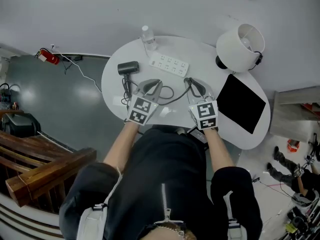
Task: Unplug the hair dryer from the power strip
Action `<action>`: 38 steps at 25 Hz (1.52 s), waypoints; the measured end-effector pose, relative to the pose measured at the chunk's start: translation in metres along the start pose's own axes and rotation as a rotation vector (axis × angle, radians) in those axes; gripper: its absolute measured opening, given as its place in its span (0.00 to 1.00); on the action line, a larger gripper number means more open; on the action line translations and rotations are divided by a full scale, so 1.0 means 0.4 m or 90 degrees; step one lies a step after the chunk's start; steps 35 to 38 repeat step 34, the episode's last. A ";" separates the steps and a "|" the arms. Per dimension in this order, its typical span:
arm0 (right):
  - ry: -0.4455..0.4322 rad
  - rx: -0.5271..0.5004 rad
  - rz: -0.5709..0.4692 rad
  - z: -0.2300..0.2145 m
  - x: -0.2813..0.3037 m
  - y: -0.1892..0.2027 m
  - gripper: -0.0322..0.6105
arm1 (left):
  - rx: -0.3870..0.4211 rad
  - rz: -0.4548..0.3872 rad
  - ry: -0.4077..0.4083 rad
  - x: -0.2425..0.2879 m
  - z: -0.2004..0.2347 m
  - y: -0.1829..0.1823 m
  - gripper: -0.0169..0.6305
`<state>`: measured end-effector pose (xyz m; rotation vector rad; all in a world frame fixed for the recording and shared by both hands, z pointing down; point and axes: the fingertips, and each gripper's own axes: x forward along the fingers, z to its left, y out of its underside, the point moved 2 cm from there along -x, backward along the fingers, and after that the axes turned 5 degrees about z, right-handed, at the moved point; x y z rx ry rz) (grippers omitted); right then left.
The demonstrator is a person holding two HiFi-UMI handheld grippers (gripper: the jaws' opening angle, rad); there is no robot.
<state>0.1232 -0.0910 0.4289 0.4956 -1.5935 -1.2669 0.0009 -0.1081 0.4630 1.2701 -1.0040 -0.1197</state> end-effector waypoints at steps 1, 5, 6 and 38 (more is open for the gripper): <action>0.001 -0.001 0.000 0.001 0.000 -0.001 0.12 | -0.001 -0.001 0.000 -0.002 0.002 0.002 0.06; -0.002 0.002 0.004 0.011 0.005 0.005 0.12 | -0.004 0.001 0.000 -0.008 0.007 0.019 0.06; -0.005 0.003 0.004 0.016 0.008 0.004 0.12 | -0.005 0.002 0.000 -0.010 0.010 0.024 0.06; -0.034 -0.022 0.020 -0.010 0.103 0.010 0.12 | -0.057 0.020 0.006 0.056 0.053 0.090 0.06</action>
